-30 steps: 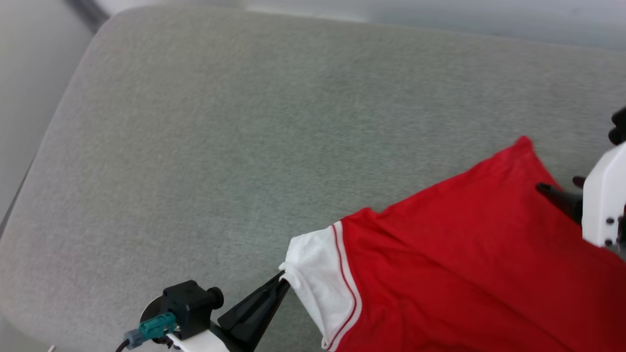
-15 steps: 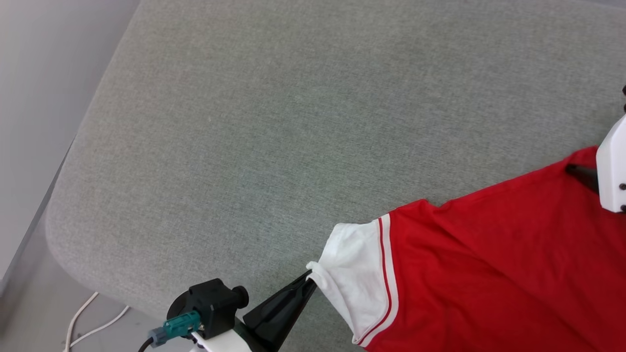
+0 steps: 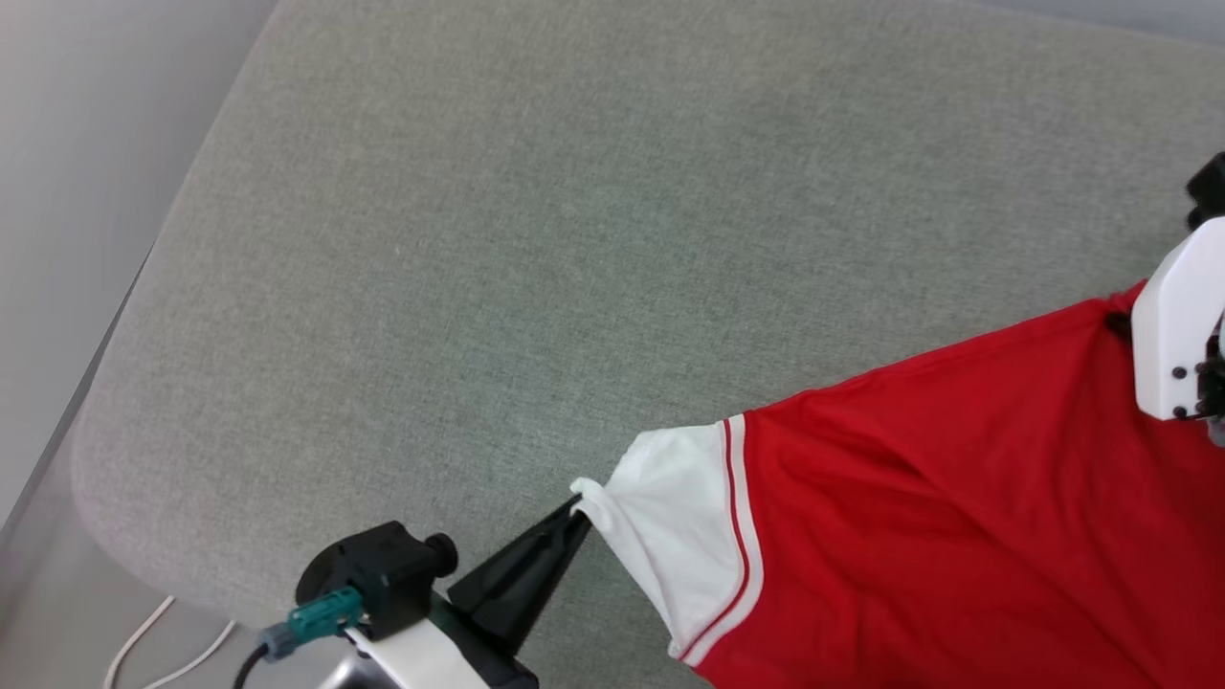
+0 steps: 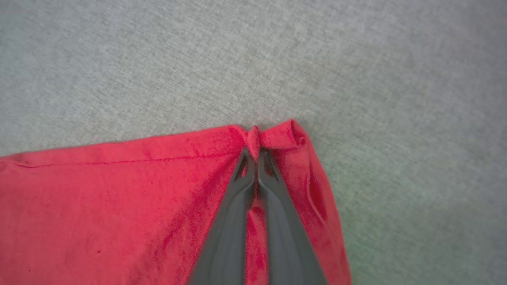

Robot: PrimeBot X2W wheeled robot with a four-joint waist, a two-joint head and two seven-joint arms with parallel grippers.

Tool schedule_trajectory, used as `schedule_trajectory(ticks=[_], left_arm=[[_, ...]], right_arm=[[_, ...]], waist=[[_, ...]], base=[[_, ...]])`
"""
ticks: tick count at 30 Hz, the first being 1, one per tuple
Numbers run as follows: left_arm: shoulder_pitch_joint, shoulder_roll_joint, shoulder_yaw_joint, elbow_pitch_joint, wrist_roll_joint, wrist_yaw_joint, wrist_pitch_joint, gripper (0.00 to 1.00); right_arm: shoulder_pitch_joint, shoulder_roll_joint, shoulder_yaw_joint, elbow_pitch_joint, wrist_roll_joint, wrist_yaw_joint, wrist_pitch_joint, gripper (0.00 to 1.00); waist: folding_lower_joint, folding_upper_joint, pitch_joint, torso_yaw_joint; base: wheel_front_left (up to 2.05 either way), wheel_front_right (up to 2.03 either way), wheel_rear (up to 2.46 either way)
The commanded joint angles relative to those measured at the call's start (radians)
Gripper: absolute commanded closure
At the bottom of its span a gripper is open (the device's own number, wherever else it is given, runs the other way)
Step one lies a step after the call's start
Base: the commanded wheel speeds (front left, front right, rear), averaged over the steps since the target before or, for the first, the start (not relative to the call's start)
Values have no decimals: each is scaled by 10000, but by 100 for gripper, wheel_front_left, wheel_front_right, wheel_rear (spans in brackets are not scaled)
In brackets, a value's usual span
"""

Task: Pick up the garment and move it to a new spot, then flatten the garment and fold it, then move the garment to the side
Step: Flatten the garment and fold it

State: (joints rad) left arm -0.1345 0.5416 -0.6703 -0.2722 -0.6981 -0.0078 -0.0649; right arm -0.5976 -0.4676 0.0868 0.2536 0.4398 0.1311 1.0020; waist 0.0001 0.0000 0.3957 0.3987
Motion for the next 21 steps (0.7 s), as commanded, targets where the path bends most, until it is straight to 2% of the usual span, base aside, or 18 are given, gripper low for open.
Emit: schedule_trajectory(ticks=[1, 8, 13, 21], left_arm=[[-151, 90, 95, -47, 41, 40, -58, 100], [-39, 757, 658, -486, 73, 371, 57, 100], [-18, 1272, 1173, -953, 82, 681, 114, 100], [-437, 2021, 2202, -1835, 16, 1060, 212, 100]], right_arm=[[42, -49, 158, 139, 96, -7, -102, 100], [-205, -236, 797, 77, 1099, -7, -1344, 100], [-158, -526, 1117, -430, 1664, -7, -1945, 100], [329, -691, 579, -2016, 2359, -6, -2173, 100]], waist=[[-1, 0, -361, -279], [-1, 0, -1611, -1152], [-1, 0, -2394, -1819], [-1, 0, -3350, -2761]], base=[[0, 0, 0], [0, 0, 0], [0, 0, 0], [0, 0, 0]])
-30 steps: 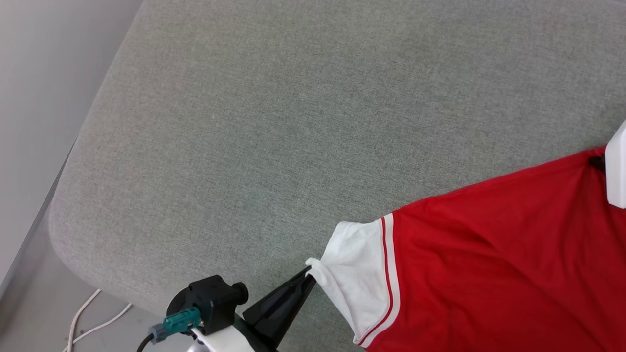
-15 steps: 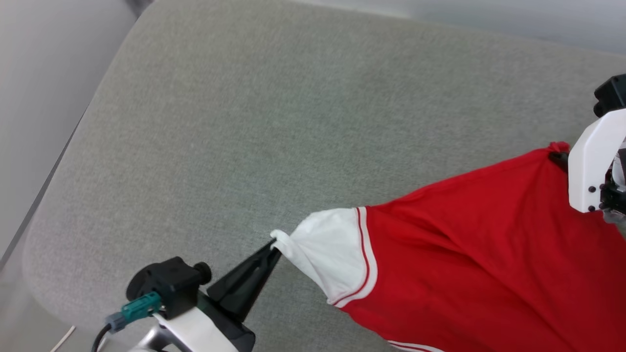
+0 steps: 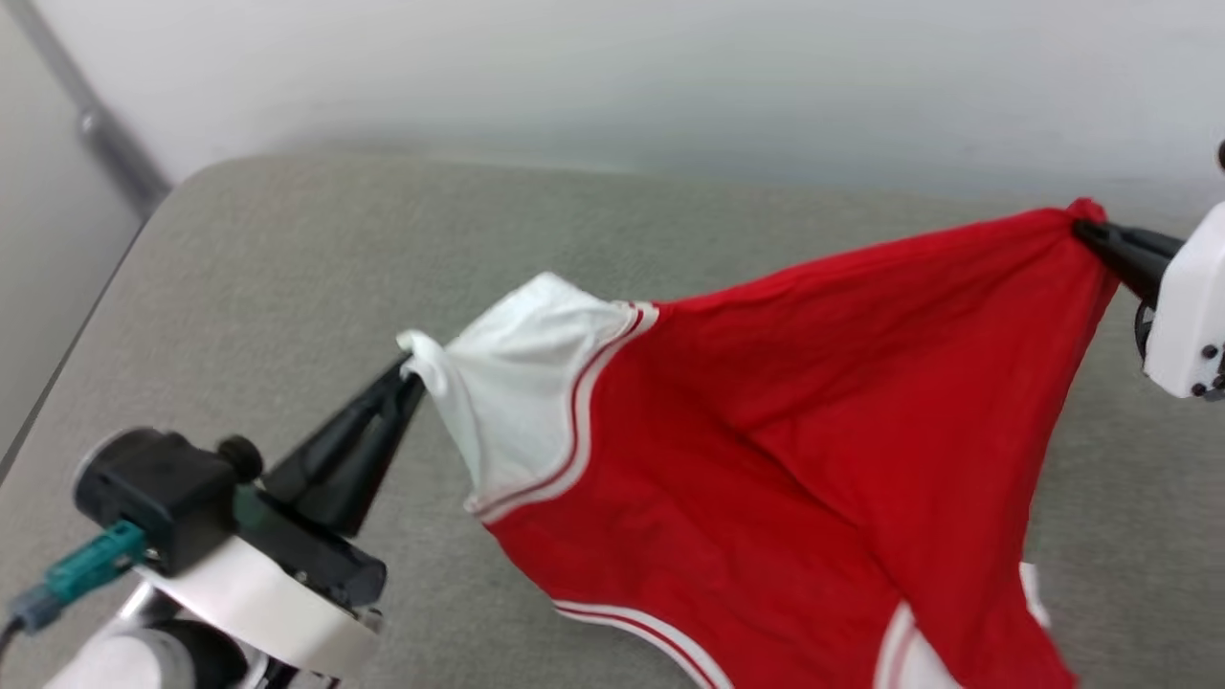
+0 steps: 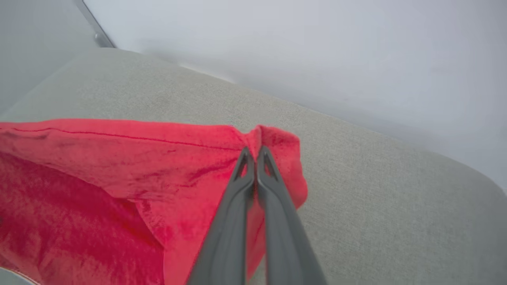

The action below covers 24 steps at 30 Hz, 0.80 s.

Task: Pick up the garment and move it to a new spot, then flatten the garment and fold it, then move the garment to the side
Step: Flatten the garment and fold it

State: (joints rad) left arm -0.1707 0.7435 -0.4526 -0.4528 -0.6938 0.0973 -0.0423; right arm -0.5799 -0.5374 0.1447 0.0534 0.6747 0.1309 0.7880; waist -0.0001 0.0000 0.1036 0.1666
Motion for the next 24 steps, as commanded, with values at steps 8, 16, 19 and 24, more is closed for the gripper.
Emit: schedule_trajectory(ticks=[8, 16, 19, 24], left_arm=[[-1166, 380, 812, -684, 48, 169, 201, 100], [-2713, 585, 1588, -872, 193, 204, 284, 100], [-3273, 679, 1885, -803, 171, 288, 389, 100], [-4468, 590, 2388, -644, -149, 389, 589, 100]], right_arm=[[354, 330, -980, -2060, 136, -4, 412, 100], [59, 1052, -1846, -3707, 106, -4, 962, 100], [-117, 1291, -2011, -4041, 11, -4, 971, 100], [-679, 1446, -2166, -4235, -195, -4, 742, 100]], waist=[[1, 0, -811, -1183], [1, 0, -786, -1684], [1, 0, -676, -1826], [1, 0, -236, -2035]], base=[[0, 0, 0], [0, 0, 0], [0, 0, 0], [0, 0, 0]])
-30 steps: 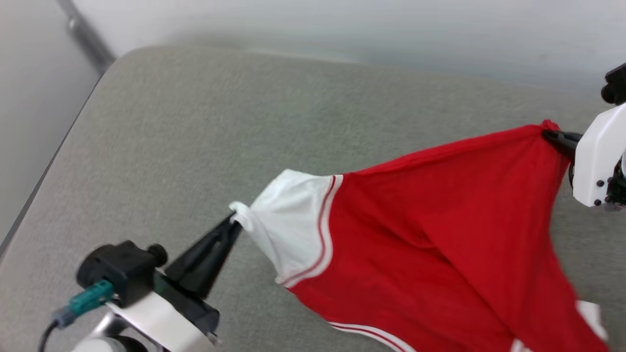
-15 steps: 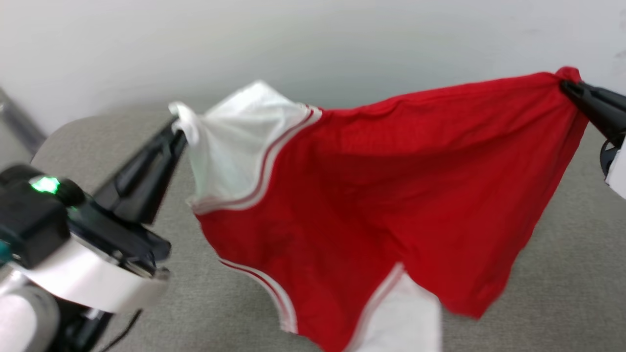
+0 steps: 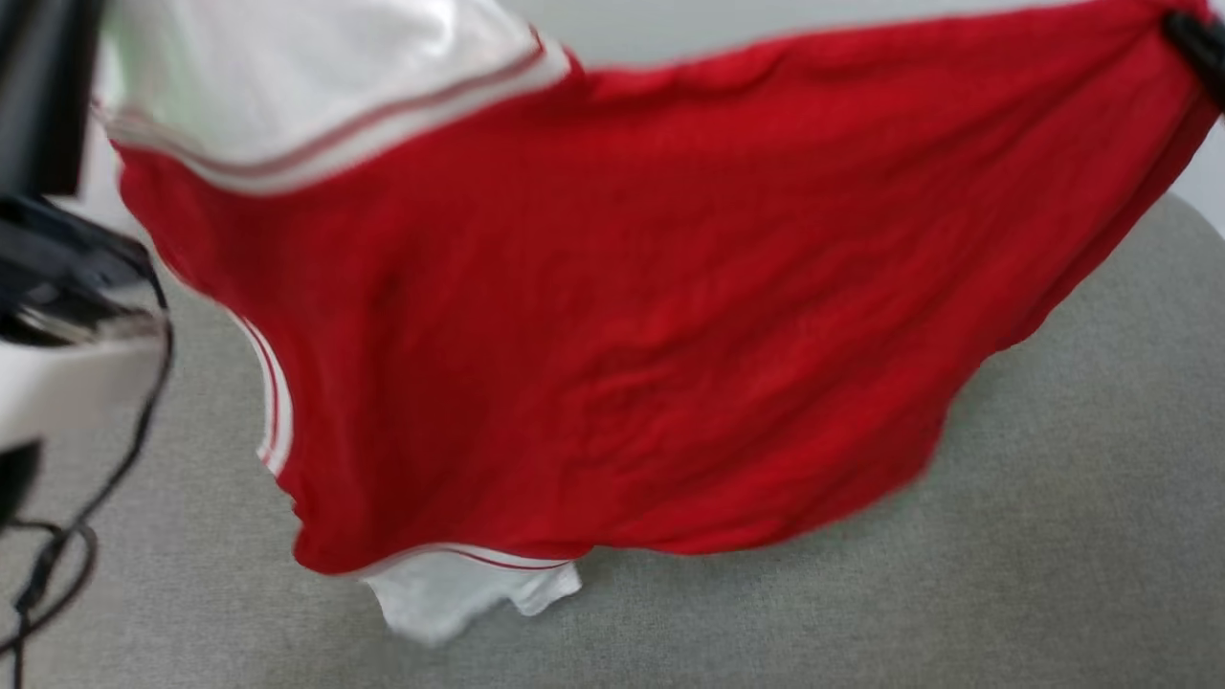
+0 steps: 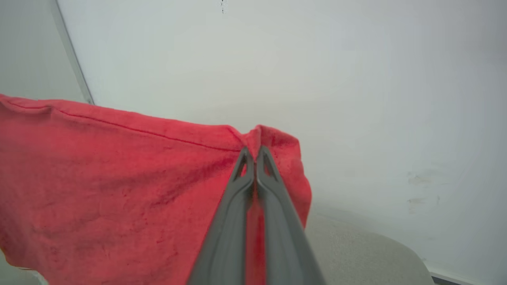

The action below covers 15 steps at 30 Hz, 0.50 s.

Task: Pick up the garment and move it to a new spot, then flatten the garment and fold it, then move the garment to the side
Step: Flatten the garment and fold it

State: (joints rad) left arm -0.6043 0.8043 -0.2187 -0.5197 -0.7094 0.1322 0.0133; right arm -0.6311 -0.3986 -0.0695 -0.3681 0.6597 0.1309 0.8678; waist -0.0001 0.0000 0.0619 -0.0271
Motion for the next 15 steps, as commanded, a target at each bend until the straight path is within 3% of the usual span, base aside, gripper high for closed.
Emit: schedule_trajectory(ticks=[1, 9, 15], left_arm=[[-418, 48, 140, 89, 10, 43, 87, 100], [-2821, 13, 384, 893, -234, -205, 512, 100], [-5245, 70, -117, 2483, 410, -917, 589, 100]], right_arm=[[-334, 64, -31, 6, -76, -4, -159, 100], [-1830, -126, -3, 643, -403, -4, -963, 100], [-3501, -362, 486, 1754, -860, -4, -1803, 100]], waist=[[1, 0, 326, -140], [1, 0, 1738, -249], [1, 0, 3138, -230]], base=[[0, 0, 0], [0, 0, 0], [0, 0, 0]])
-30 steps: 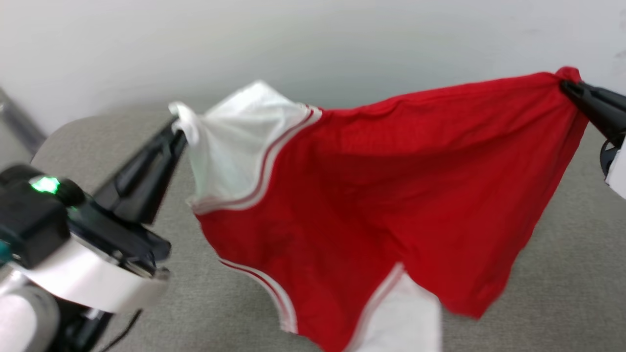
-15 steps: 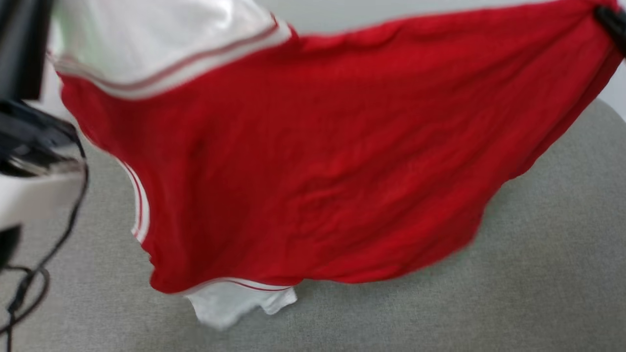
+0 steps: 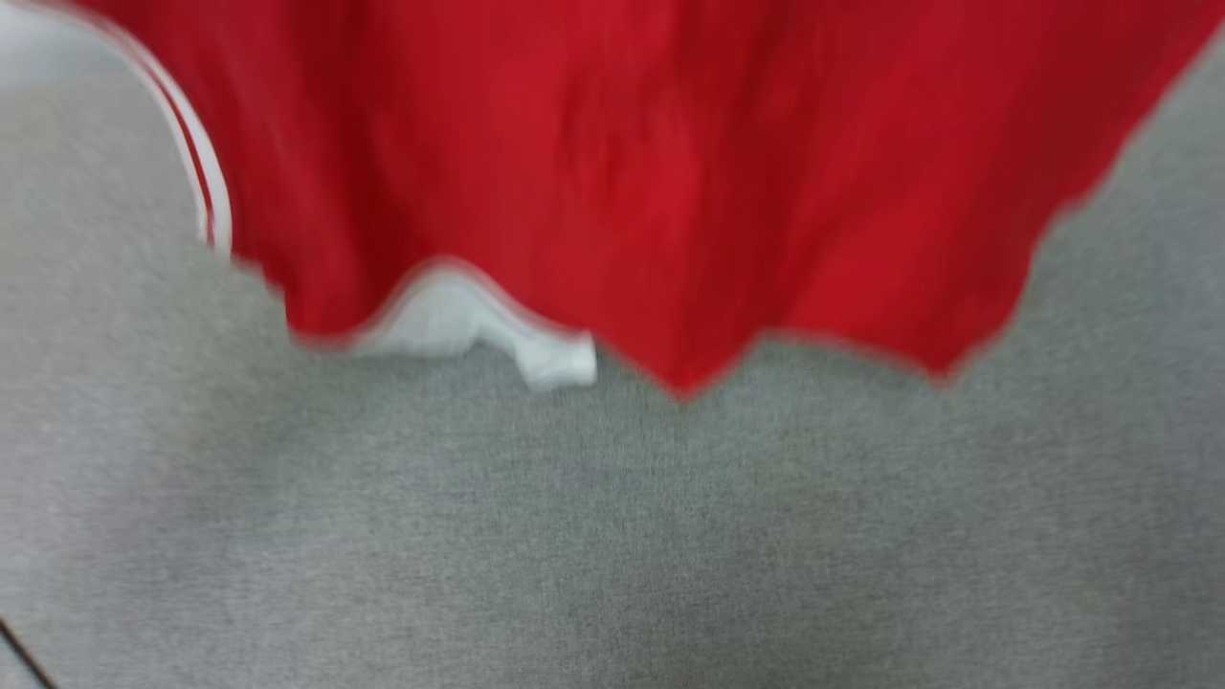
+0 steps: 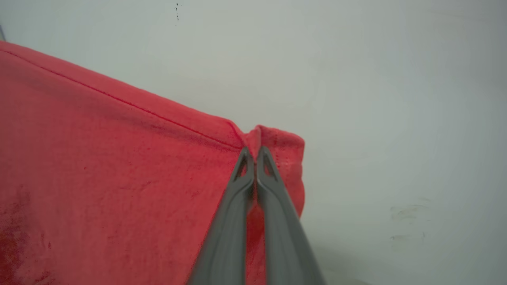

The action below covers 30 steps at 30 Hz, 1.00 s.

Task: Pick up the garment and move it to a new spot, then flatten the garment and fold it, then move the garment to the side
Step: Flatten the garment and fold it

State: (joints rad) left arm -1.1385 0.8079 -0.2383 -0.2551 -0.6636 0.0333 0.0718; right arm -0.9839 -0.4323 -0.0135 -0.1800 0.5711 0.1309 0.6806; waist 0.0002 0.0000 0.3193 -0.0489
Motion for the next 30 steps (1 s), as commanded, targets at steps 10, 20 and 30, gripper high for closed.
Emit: schedule_trajectory(ticks=[10, 20, 30], left_arm=[[-4162, -828, -664, 3192, 673, -969, -352, 100], [-6488, -1747, -1264, 6333, 1238, -1395, -1891, 100], [-4131, -2690, -1869, 7383, 722, -1588, -3273, 100]], right_arm=[[-3356, -26, 946, 2517, -1122, -7, -1769, 100], [-5424, 684, 1109, 5300, -2609, -8, -3908, 100], [-4008, 776, 1600, 7028, -2255, -7, -5300, 100]], waist=[[-2, 0, 2747, 195], [-2, 0, 3883, 588], [-2, 0, 3735, 1055]], base=[[0, 0, 0], [0, 0, 0], [0, 0, 0]])
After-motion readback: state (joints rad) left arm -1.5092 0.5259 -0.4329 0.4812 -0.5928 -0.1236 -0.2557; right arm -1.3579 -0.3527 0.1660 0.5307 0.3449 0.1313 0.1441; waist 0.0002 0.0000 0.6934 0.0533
